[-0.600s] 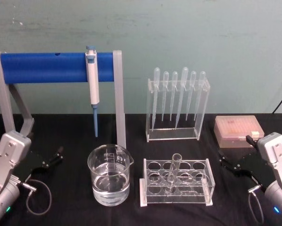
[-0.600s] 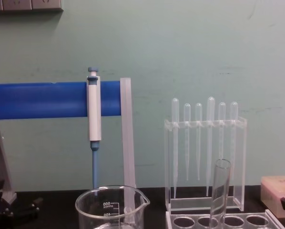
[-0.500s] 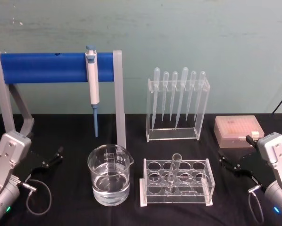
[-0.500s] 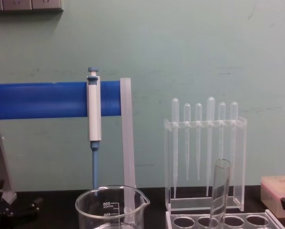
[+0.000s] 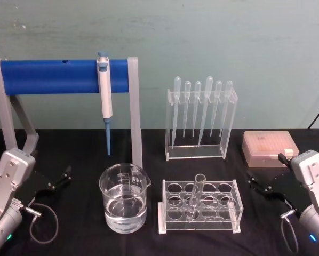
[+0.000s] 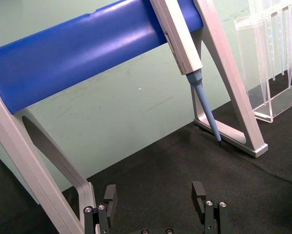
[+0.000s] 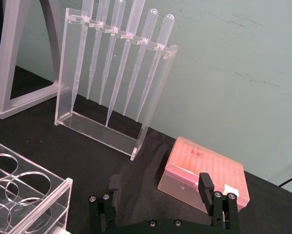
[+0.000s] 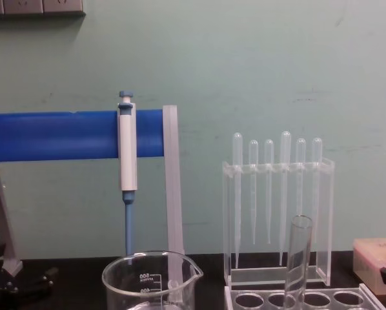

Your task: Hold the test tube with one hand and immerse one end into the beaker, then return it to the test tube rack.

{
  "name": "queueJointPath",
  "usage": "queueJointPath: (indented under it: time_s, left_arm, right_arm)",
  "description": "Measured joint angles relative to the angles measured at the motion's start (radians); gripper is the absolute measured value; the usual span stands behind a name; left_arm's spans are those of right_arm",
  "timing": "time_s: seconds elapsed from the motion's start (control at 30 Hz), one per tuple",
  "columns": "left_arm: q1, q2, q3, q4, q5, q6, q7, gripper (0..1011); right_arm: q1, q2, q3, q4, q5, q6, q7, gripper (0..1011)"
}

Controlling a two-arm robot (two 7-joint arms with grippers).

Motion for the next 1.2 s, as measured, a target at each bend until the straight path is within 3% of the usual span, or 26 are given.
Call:
queueJointPath:
  time_s: [0.93, 1.2]
  left_arm:
    - [0.0, 0.0, 0.0, 0.0, 0.0, 0.0, 0.0, 1000]
    - [0.0, 0.0, 0.0, 0.0, 0.0, 0.0, 0.0, 1000]
  right_arm:
    - [0.0, 0.0, 0.0, 0.0, 0.0, 0.0, 0.0, 1002]
    - [-0.034, 0.023, 0.044, -0.065, -0.005, -0.058, 0.025, 1002]
